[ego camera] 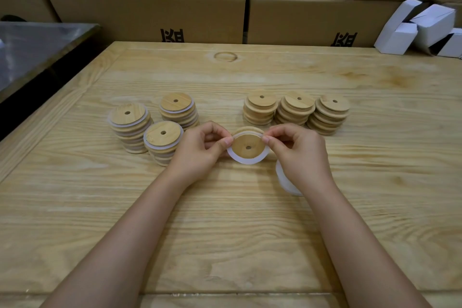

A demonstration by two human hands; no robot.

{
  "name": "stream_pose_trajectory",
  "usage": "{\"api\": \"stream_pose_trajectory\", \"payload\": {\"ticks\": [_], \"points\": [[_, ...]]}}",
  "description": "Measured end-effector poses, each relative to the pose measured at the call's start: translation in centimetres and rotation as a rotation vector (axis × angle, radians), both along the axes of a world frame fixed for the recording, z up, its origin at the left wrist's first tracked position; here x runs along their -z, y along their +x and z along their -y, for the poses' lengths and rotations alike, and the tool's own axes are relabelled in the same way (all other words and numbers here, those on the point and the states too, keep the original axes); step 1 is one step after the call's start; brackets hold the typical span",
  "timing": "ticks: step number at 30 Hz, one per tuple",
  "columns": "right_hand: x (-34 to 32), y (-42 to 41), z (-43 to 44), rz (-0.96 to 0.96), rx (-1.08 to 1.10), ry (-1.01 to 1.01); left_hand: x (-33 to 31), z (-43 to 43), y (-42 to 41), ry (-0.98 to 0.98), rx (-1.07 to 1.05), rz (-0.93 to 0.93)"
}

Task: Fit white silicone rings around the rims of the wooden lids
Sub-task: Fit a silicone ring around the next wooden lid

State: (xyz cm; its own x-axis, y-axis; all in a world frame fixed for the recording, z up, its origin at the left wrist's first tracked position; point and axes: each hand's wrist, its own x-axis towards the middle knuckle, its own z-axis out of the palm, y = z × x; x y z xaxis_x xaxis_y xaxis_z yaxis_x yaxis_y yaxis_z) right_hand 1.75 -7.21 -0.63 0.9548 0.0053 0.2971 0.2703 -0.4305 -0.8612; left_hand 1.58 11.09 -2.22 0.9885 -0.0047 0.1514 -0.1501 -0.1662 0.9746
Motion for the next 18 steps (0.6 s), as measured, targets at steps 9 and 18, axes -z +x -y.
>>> {"api": "stream_pose_trajectory", "payload": {"ticks": [9, 18], "points": [[0.16, 0.28, 0.12, -0.04, 0.024, 0.028, 0.35, -0.53, 0.17, 0.173, 0.04, 0.058], [0.33, 0.27, 0.19, -0.047, 0.013, 0.028, 0.27, -0.24, -0.02, 0.144, 0.046, 0.042]]}}
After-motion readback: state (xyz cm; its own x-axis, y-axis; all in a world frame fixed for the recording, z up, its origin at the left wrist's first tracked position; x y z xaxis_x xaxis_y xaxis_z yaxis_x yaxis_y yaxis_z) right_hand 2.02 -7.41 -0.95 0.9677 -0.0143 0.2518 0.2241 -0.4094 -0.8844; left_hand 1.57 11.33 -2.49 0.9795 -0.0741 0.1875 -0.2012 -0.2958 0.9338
